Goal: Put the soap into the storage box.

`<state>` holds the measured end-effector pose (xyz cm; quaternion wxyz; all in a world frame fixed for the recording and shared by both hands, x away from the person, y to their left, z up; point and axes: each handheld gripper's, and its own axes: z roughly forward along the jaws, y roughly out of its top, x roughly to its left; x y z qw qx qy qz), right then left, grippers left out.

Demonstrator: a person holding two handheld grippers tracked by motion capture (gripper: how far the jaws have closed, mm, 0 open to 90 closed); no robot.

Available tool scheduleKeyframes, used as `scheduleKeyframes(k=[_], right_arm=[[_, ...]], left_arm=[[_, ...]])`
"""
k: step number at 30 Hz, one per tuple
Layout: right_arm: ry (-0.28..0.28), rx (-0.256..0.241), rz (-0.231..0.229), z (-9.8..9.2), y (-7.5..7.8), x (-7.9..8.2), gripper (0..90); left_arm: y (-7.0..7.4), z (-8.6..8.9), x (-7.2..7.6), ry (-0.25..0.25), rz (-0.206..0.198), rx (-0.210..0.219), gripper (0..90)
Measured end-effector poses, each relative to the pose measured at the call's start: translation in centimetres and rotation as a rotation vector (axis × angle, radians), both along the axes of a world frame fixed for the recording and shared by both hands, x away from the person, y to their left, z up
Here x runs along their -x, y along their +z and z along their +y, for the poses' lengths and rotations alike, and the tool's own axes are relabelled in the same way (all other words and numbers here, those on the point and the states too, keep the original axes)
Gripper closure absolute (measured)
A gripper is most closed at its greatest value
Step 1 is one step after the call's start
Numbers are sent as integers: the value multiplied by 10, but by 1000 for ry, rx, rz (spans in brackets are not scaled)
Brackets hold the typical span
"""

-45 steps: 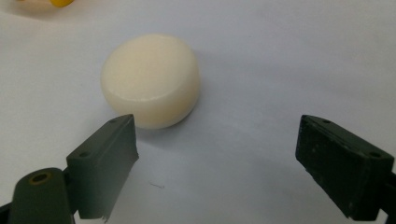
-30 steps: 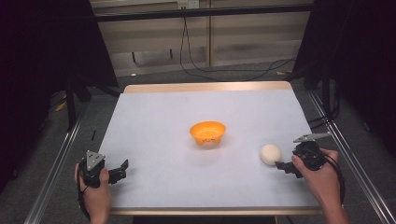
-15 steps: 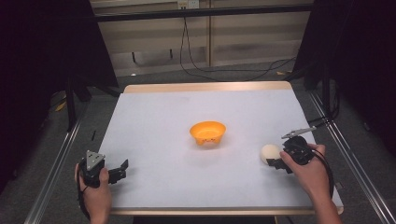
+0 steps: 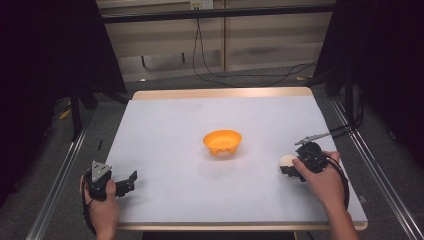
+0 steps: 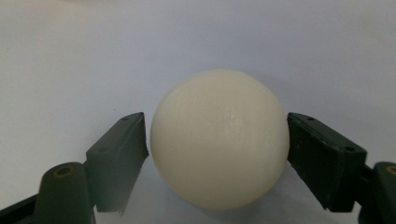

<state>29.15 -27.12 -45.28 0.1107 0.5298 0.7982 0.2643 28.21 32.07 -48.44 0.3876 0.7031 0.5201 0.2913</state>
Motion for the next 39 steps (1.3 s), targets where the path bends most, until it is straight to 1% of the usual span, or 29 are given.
scheduleKeyframes(k=[3,8,14,16,20,21,25,31,33,39], right_arm=[[-3,14,2,1,-1,-2,236],[-11,8,13,2,-4,-4,237],[-8,3,13,0,-5,-4,239],[-17,-6,16,0,-4,-4,241],[-15,-11,-10,-2,-2,-3,247],[-16,0,-7,-1,-1,-3,247],[-12,5,-9,-1,-2,-4,248],[-6,-6,-10,0,-1,-5,249],[-10,-22,-13,-1,0,-5,248],[-7,-24,-22,0,2,-6,249]], left_arm=[[0,0,0,0,0,1,0],[0,0,0,0,1,-1,0],[0,0,0,-1,0,-1,0],[0,0,0,-1,1,-2,0],[0,0,0,0,1,-2,0],[0,0,0,-1,0,-3,0],[0,0,0,1,1,-4,0],[0,0,0,-1,1,-2,0],[0,0,0,1,1,-4,0],[0,0,0,-6,4,-10,0]])
